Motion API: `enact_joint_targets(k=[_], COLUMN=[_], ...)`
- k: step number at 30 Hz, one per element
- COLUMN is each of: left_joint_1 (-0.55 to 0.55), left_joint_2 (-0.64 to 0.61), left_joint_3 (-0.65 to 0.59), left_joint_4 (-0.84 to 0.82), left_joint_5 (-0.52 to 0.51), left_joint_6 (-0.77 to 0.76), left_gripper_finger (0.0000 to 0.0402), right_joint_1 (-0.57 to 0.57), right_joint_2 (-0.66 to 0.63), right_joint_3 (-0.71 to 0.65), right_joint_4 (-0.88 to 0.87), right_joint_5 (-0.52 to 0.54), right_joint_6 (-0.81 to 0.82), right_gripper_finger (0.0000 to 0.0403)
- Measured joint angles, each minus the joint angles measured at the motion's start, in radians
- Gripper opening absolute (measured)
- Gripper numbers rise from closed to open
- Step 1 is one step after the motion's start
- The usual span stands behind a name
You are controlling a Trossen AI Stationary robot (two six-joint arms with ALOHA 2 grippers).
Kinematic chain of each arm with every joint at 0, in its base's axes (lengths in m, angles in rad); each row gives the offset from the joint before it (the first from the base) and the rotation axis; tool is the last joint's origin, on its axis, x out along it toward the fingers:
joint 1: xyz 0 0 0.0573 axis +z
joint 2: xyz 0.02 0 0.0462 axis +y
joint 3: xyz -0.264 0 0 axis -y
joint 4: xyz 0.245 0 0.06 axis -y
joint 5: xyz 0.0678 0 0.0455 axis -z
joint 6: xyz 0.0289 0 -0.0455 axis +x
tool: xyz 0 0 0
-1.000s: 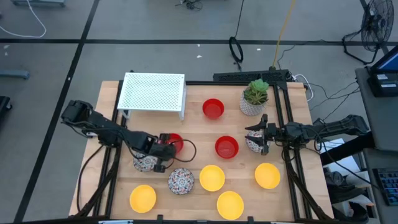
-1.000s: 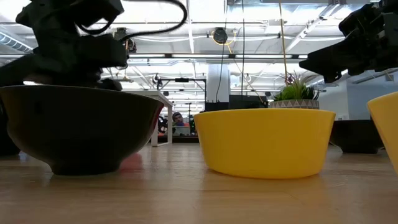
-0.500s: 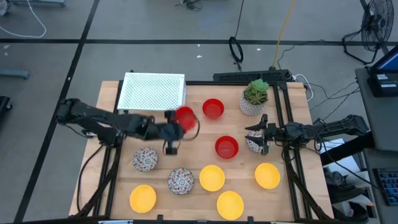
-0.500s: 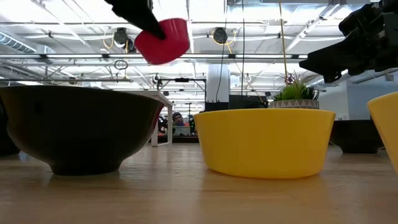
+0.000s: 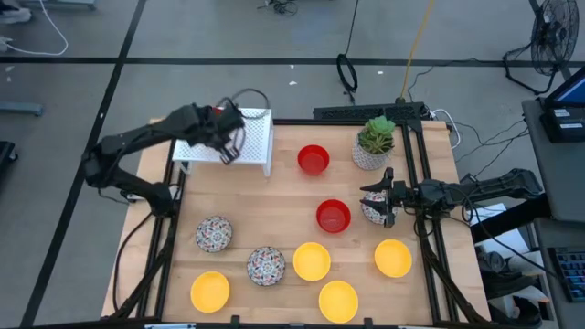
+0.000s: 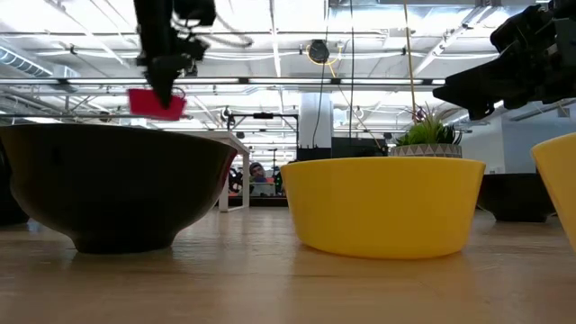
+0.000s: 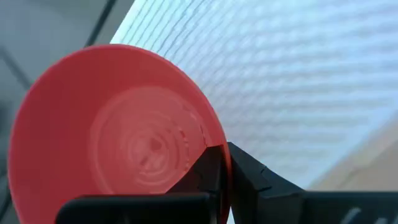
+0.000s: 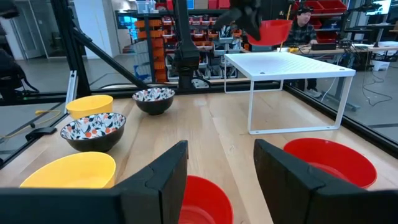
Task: Pick & Place Mini bowls
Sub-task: Put the red bowl on the shelf, then stack the red bowl on top of the red bowl on the shelf
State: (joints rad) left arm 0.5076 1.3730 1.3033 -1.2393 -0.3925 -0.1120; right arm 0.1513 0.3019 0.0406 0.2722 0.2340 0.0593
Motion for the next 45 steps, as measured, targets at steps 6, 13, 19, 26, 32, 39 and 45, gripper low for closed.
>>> enact_joint_targets(k=[6,13,19,26,32,39,45], left_joint_1=[0.200,0.276,0.300,0.302,0.302,0.301,0.296], left_joint_2=[0.000,0.001,0.000,0.000,0.000,0.000,0.001], left_joint_3=[-0.021,-0.035,-0.060,-0.071,-0.071,-0.071,-0.040], left_joint_4=[-0.061,-0.028,-0.011,-0.008,0.012,0.011,0.004], left_joint_5=[0.049,0.128,0.130,0.131,0.131,0.149,0.149], left_joint_6=[-0.003,0.001,-0.021,-0.052,-0.081,-0.084,-0.043], left_gripper_finger=[0.0007,0.0016,0.0011,0.0027,0.0014,0.0073,0.0142], right_joint_1=[0.000,0.000,0.000,0.000,0.000,0.000,0.000], right_joint_2=[0.000,0.000,0.000,0.000,0.000,0.000,0.000], right_joint_3=[0.000,0.000,0.000,0.000,0.000,0.000,0.000], right_joint_4=[0.000,0.000,0.000,0.000,0.000,0.000,0.000], right_joint_5=[0.000,0.000,0.000,0.000,0.000,0.000,0.000], right_joint_6=[0.000,0.000,0.000,0.000,0.000,0.000,0.000], right_gripper_finger=[0.0171,0.0171,0.0171,0.0171,0.0171,0.0171,0.0171])
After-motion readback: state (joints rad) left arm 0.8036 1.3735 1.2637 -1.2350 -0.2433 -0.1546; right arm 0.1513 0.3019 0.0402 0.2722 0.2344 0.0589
